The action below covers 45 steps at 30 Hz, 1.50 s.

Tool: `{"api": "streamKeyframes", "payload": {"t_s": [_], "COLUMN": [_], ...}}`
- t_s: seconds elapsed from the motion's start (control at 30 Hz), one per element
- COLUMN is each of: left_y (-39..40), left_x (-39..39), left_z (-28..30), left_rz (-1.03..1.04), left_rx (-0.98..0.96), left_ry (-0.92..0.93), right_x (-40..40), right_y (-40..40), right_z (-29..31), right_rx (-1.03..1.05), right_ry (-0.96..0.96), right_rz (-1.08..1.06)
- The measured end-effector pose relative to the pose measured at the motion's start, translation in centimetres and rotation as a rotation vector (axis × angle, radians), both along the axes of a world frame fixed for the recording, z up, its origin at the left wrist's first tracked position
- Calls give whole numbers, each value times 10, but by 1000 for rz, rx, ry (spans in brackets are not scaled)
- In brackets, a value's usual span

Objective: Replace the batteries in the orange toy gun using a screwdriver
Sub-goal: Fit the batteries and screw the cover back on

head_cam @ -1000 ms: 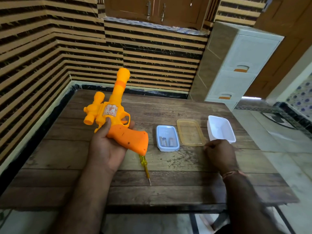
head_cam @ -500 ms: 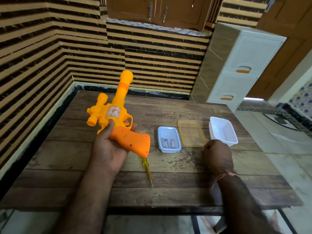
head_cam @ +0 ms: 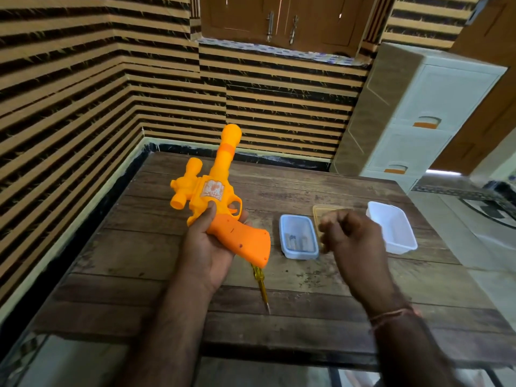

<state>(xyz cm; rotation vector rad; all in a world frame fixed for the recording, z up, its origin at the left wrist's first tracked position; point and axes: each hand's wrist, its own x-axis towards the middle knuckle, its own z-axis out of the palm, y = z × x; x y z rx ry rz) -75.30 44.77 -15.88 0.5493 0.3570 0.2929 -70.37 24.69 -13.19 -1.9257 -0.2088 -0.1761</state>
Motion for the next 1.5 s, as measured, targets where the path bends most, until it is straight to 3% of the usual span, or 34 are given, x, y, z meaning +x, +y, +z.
{"api": "streamKeyframes", "payload": {"t_s": [0.13, 0.3, 0.53, 0.87, 1.07, 1.2, 1.37, 1.5], "left_y": [-5, -11, -10, -6, 1, 7, 19, 24], "left_x": [2, 1, 1, 2, 3, 3, 1, -2], "left_z": [-3, -3, 1, -2, -3, -3, 1, 3], "left_rz": [-40, -118, -64, -28, 0, 39, 115, 146], "left_rx": [9, -6, -27, -20, -5, 10, -43, -89], "left_ry": [-22, -29, -8, 74, 68, 78, 57, 70], "right_x": [-39, -49, -46, -47, -55, -60, -49, -41], "right_y": [52, 74, 72, 69, 71, 75, 58, 49], "right_z": [-1, -27, -37, -42, -45, -37, -24, -28], "right_rx": [-6, -228, -384, -435, -658, -764, -338, -591], "right_ry": [-241, -526, -582, -636, -750, -728, -400, -38], "right_rz": [294, 312, 243, 238, 214, 199, 147, 134]}}
